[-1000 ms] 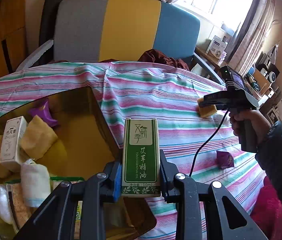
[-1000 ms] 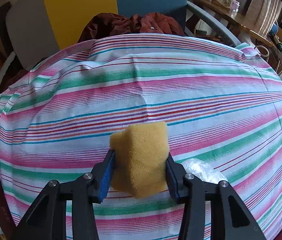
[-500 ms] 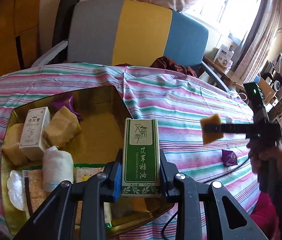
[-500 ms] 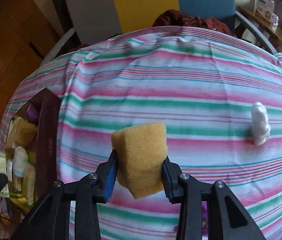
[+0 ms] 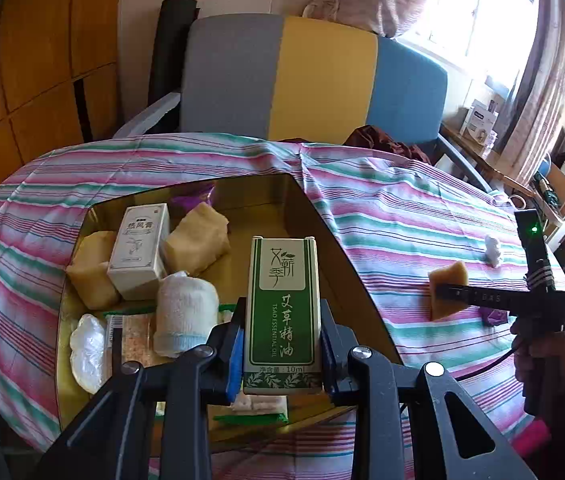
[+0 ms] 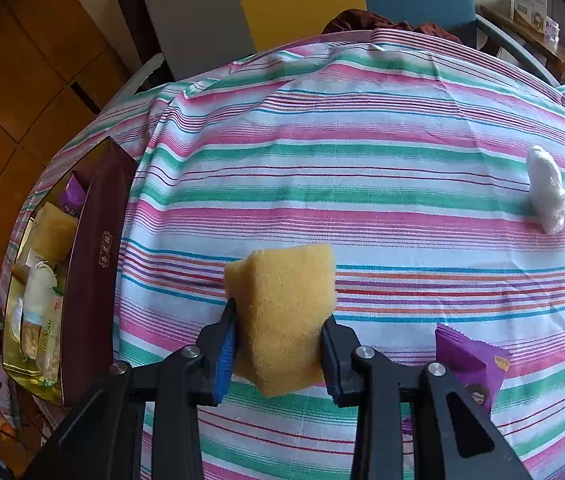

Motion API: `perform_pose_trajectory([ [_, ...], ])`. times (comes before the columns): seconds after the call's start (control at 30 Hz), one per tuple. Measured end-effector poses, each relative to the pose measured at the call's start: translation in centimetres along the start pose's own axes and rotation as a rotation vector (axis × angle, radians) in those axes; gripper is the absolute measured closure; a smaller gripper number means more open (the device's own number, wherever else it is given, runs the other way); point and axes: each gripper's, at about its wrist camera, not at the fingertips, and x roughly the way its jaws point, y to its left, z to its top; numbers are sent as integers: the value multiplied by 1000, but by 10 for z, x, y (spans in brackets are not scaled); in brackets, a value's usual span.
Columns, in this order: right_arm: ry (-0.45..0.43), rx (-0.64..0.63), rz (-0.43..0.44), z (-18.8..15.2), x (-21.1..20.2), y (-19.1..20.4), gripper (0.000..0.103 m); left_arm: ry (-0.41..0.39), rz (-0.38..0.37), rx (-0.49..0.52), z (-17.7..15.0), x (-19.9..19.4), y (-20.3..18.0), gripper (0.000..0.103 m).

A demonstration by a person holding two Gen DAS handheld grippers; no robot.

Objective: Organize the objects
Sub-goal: 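Carry the green box over the gold tray with the left tool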

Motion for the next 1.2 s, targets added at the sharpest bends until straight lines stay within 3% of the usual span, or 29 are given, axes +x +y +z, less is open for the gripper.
perform_pose_trajectory([
  [0.57,-3,-12,-5,0,2,0,68,44,22,10,-11,13,1,72],
  [0.73,-4,-18,-11,0,2,1,68,72,-1,-10,-10,20,5,72],
  [1.0,0,-20,-15,1,3,2,68,103,-103,-161,11,25,44,72],
  [1.13,3,-18,-15,1,3,2,68,106,-94,-151,32,35,45,72],
  [1.2,3,-21,-17,1,3,3,68,106,-83,-100,44,46,36,72],
])
